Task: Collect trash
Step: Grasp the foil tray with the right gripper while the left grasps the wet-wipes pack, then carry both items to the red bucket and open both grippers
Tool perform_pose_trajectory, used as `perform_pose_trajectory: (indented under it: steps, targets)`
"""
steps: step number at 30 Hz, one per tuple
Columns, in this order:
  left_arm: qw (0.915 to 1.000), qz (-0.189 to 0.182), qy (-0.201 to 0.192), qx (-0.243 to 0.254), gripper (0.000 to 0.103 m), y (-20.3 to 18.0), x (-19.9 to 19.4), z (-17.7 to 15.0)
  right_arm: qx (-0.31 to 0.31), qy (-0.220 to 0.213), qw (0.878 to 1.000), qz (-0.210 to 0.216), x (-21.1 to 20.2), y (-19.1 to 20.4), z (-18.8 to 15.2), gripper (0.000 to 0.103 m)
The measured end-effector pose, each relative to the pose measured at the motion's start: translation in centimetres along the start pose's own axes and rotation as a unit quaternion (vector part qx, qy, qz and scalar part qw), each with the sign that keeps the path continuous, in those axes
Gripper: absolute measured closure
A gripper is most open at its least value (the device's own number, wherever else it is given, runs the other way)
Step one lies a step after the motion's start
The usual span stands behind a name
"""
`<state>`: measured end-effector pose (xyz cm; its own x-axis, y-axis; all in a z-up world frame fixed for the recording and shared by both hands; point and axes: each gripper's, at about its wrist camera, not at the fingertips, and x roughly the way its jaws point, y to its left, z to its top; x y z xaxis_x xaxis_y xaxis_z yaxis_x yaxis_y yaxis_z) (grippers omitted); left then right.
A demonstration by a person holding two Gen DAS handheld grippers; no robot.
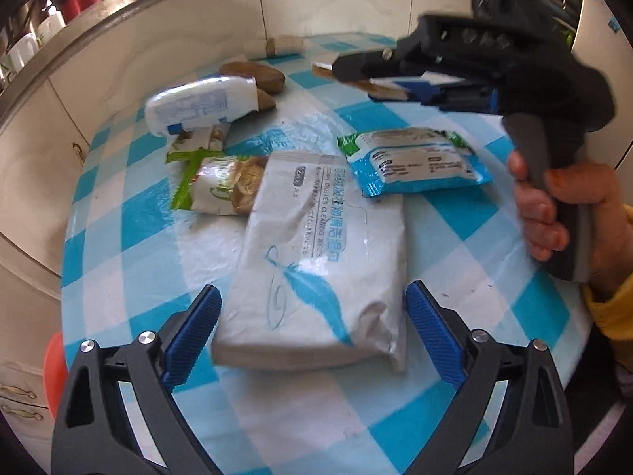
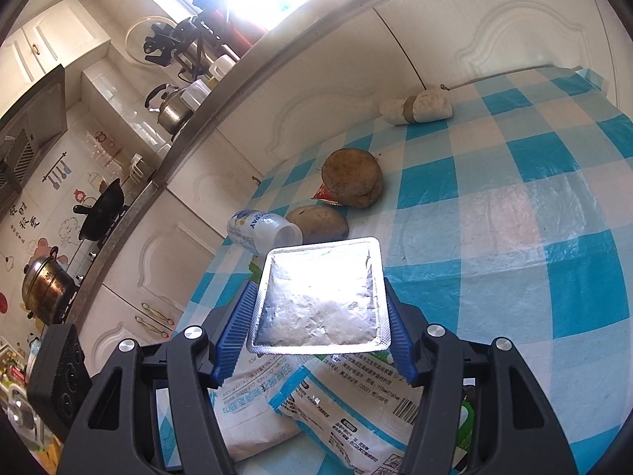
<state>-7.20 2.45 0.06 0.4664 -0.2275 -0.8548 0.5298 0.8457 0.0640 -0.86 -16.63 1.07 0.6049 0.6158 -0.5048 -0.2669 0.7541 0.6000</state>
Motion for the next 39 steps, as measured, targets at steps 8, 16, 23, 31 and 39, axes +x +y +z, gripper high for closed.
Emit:
perform_pose_trajectory:
  steps: [8, 16, 23, 31, 39]
  targets:
    - [0.9997, -0.001, -0.010, -0.020, 0.010, -0.2, 0.9, 0.8, -0.011, 0.001, 1.000, 0.003, 0.1, 0.4, -0.1, 0.041]
    - [0.9976, -0.015, -0.036, -0.057, 0.024, -0.2, 0.1, 0.3, -0.016, -0.003, 1.000, 0.002, 0.0, 0.6, -0.1, 0.041]
    - [0.9942, -0.031, -0.050, -0.090, 0.027, -0.1, -1.0, -1.1, -0.013, -0.009, 1.000, -0.004, -0.3, 0.5, -0.3, 0.041]
    - [0.9857, -0.040, -0.086, -0.140, 0.027, 1.7, -4.0, -3.3, -0.017, -0.007, 1.000, -0.007, -0.4, 0.9, -0.5, 0.041]
    - [0.9736, -0.031, -0.118, -0.192, 0.027, 4.8, -6.6, -5.4, -0.050, -0.006, 0.999, 0.002, -0.1, 4.0, -0.6, 0.041]
